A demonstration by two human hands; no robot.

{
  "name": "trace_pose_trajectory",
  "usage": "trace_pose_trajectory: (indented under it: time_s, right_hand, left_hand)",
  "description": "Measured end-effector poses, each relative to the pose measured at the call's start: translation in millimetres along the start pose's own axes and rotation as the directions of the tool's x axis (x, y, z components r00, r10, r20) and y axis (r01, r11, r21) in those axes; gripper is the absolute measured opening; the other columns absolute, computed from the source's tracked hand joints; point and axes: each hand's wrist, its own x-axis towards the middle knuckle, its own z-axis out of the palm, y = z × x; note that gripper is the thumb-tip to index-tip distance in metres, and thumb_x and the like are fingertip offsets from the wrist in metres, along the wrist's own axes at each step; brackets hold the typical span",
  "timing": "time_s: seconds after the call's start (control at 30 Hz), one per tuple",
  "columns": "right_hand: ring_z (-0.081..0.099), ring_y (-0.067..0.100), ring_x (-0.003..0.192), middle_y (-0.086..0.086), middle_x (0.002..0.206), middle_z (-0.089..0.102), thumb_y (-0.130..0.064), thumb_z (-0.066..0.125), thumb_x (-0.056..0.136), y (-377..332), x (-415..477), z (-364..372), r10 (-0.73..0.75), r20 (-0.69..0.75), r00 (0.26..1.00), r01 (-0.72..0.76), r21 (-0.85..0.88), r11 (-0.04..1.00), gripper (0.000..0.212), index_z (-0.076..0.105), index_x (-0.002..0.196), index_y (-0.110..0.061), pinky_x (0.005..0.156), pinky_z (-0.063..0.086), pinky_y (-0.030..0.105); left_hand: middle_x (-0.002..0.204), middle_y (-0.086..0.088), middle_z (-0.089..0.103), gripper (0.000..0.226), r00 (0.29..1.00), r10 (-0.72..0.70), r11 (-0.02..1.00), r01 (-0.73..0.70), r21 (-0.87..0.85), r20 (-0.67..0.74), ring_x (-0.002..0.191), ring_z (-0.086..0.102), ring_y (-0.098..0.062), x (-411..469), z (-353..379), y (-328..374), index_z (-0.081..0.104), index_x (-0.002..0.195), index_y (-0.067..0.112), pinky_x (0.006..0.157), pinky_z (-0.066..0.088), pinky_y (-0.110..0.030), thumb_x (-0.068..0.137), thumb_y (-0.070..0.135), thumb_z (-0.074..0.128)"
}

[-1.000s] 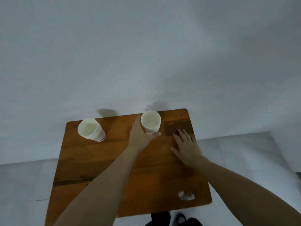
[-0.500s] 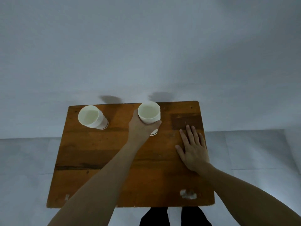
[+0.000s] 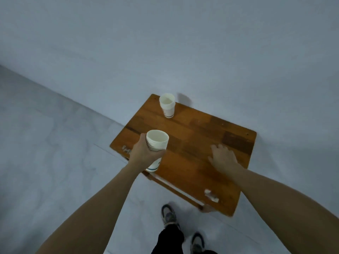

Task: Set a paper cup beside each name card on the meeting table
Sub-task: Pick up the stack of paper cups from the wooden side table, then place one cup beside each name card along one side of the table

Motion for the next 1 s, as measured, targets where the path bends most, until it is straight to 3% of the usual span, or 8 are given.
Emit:
trace_pose_trajectory:
  time_s: [0.2, 0.4, 0.53, 0.7, 0.83, 1.0]
  right_hand:
    - [0.059, 0.026, 0.105, 0.008, 0.118, 0.059, -0.033, 0.049, 0.099, -130.6, -7.6, -42.5, -0.379, -0.061, 0.924, 0.374, -0.074, 0.924, 0.034, 0.052, 0.128, -0.015, 0.085, 0.05, 0.036]
    - [0.058, 0.029, 0.111, 0.01, 0.124, 0.058, -0.033, 0.047, 0.099, -285.3, -20.1, -45.0, -0.64, -0.047, 0.767, 0.631, -0.126, 0.766, 0.039, 0.052, 0.132, -0.012, 0.087, 0.052, 0.041]
    - [0.058, 0.03, 0.114, 0.012, 0.131, 0.056, -0.033, 0.046, 0.099, -394.7, -38.8, -29.0, -0.735, 0.035, 0.677, 0.73, -0.153, 0.666, 0.047, 0.045, 0.141, -0.013, 0.088, 0.049, 0.038]
    - [0.055, 0.031, 0.121, 0.012, 0.139, 0.052, -0.035, 0.046, 0.1, -556.4, -77.9, 0.7, -0.817, 0.091, 0.569, 0.815, -0.189, 0.547, 0.051, 0.041, 0.146, -0.014, 0.094, 0.047, 0.038]
    - [0.056, 0.03, 0.122, 0.01, 0.14, 0.053, -0.036, 0.047, 0.098, -673.2, -118.8, 19.7, -0.871, 0.123, 0.476, 0.871, -0.201, 0.448, 0.051, 0.042, 0.145, -0.016, 0.096, 0.046, 0.037]
    - [0.056, 0.03, 0.121, 0.009, 0.141, 0.052, -0.036, 0.046, 0.099, -795.3, -155.2, 44.8, -0.924, 0.194, 0.331, 0.932, -0.221, 0.287, 0.051, 0.042, 0.145, -0.017, 0.094, 0.047, 0.038]
  left_hand:
    - [0.105, 0.002, 0.062, 0.072, 0.96, -0.147, 0.989, 0.15, -0.005, -0.237, 0.096, 0.062, -0.023, -81.1, -112.9, -53.0, 0.046, 0.117, 0.024, 0.08, 0.058, -0.047, 0.062, 0.05, 0.084]
    - [0.104, -0.001, 0.062, 0.063, 0.859, -0.329, 0.943, 0.319, -0.093, -0.393, 0.094, 0.06, -0.024, -163.5, -209.7, -129.5, 0.049, 0.116, 0.023, 0.078, 0.054, -0.042, 0.067, 0.04, 0.084]
    - [0.096, 0.0, 0.062, 0.057, 0.769, -0.445, 0.895, 0.404, -0.19, -0.459, 0.085, 0.061, -0.022, -218.4, -267.2, -191.4, 0.05, 0.109, 0.026, 0.072, 0.053, -0.037, 0.066, 0.042, 0.084]
    - [0.095, 0.001, 0.064, 0.075, 0.628, -0.554, 0.831, 0.453, -0.322, -0.547, 0.084, 0.064, -0.021, -292.4, -358.1, -276.5, 0.05, 0.111, 0.024, 0.07, 0.055, -0.036, 0.051, 0.058, 0.081]
    - [0.106, -0.006, 0.06, 0.072, 0.561, -0.599, 0.798, 0.476, -0.369, -0.572, 0.086, 0.06, -0.02, -341.4, -423.3, -332.5, 0.043, 0.126, 0.019, 0.059, 0.046, -0.026, 0.069, 0.033, 0.085]
    - [0.113, -0.008, 0.057, 0.081, 0.472, -0.671, 0.727, 0.572, -0.381, -0.571, 0.099, 0.057, -0.026, -386.9, -483.2, -402.1, 0.035, 0.136, 0.02, 0.077, 0.046, -0.032, 0.07, 0.022, 0.081]
